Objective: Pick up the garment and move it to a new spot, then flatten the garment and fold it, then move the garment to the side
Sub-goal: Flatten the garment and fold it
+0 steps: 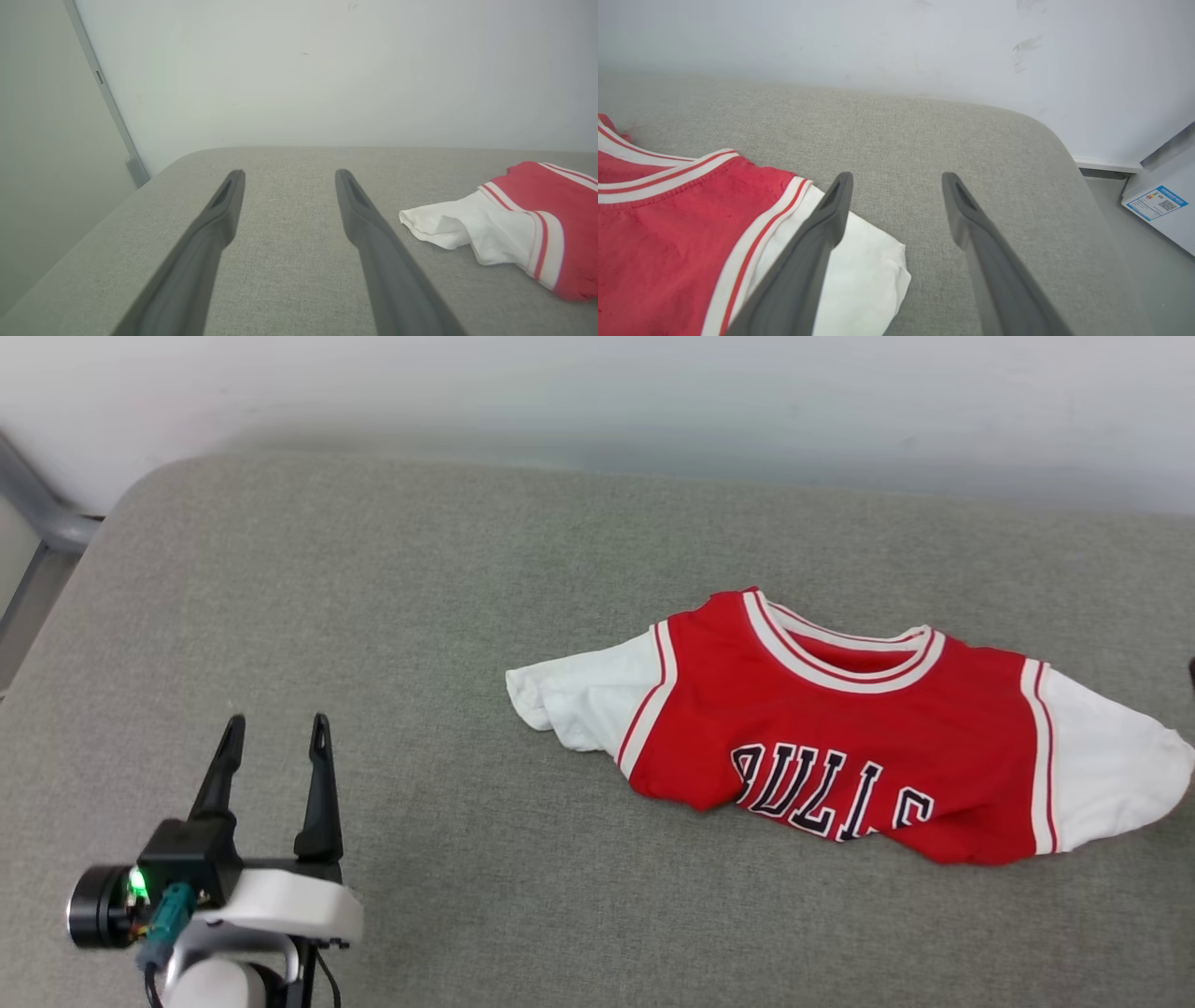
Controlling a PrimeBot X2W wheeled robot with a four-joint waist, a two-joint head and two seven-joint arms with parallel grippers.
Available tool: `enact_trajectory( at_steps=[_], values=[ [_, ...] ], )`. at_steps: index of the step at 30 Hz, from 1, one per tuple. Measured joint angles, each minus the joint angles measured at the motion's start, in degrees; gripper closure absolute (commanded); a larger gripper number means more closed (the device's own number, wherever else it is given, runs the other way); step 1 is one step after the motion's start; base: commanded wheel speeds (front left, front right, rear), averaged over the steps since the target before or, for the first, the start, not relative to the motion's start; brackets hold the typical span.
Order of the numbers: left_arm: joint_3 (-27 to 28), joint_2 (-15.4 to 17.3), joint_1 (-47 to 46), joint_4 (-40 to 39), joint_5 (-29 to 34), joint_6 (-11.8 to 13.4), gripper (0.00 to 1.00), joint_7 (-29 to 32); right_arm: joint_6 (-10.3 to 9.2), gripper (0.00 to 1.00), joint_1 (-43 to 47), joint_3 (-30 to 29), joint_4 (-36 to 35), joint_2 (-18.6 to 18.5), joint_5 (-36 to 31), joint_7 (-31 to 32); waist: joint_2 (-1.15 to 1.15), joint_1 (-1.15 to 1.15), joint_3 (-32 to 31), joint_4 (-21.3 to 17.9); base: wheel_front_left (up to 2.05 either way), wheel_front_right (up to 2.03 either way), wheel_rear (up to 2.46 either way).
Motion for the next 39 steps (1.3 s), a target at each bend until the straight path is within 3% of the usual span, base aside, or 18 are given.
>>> enact_trajectory(
  at_steps=[6, 10, 11, 12, 19, 24, 30, 39],
  values=[
    [-1.0, 3.8, -6.2, 2.3, -1.6, -3.2, 0.0, 2.4, 0.0, 0.0, 3.3, -4.3, -4.5, 4.0, -4.5, -3.6, 0.0, 0.0, -1.1, -1.7, 0.0, 0.0, 0.0],
    [-2.9, 6.3, -11.7, 3.5, -5.2, -5.1, 0.0, 8.1, 0.0, 0.0, 5.9, -8.1, -8.5, 6.4, -8.7, -4.0, 0.0, 0.0, -0.7, -2.8, 0.0, 0.0, 0.0],
    [-3.7, 7.3, -13.2, 3.9, -6.2, -5.3, 0.0, 10.2, 0.0, 0.0, 6.6, -9.1, -9.7, 7.0, -9.6, -4.0, 0.0, 0.0, -0.6, -3.1, 0.0, 0.0, 0.0],
    [-6.9, 10.6, -18.0, 4.7, -9.7, -5.7, 0.0, 17.1, 0.0, 0.0, 8.4, -11.7, -12.8, 8.2, -12.6, -3.4, 0.0, 0.0, 0.2, -3.9, 0.0, 0.0, 0.0],
    [-20.6, 19.2, -28.3, 6.0, -23.0, -5.8, 0.0, 36.2, 0.0, 0.0, 11.5, -17.9, -21.0, 11.6, -17.9, 0.8, 0.0, 0.0, 2.6, -5.6, 0.0, 0.0, 0.0],
    [-27.8, 23.4, -34.5, 7.9, -30.8, -5.8, 0.0, 47.7, 0.0, 0.0, 13.1, -21.0, -26.6, 13.9, -20.8, 3.8, 0.0, 0.0, 4.7, -6.8, 0.0, 0.0, 0.0],
    [-35.6, 25.8, -41.0, 10.7, -36.5, -5.8, 0.0, 56.6, 0.0, 0.0, 13.6, -23.0, -31.6, 15.8, -23.1, 6.3, 0.0, 0.01, 8.0, -8.4, 0.0, 0.0, 0.0],
    [-45.8, 27.9, -47.8, 16.4, -39.2, -5.8, 0.0, 62.4, 0.0, 0.0, 13.4, -24.0, -35.4, 17.1, -24.3, 8.0, 0.0, 0.01, 12.8, -11.1, 0.0, 0.0, 0.0]
  ],
)
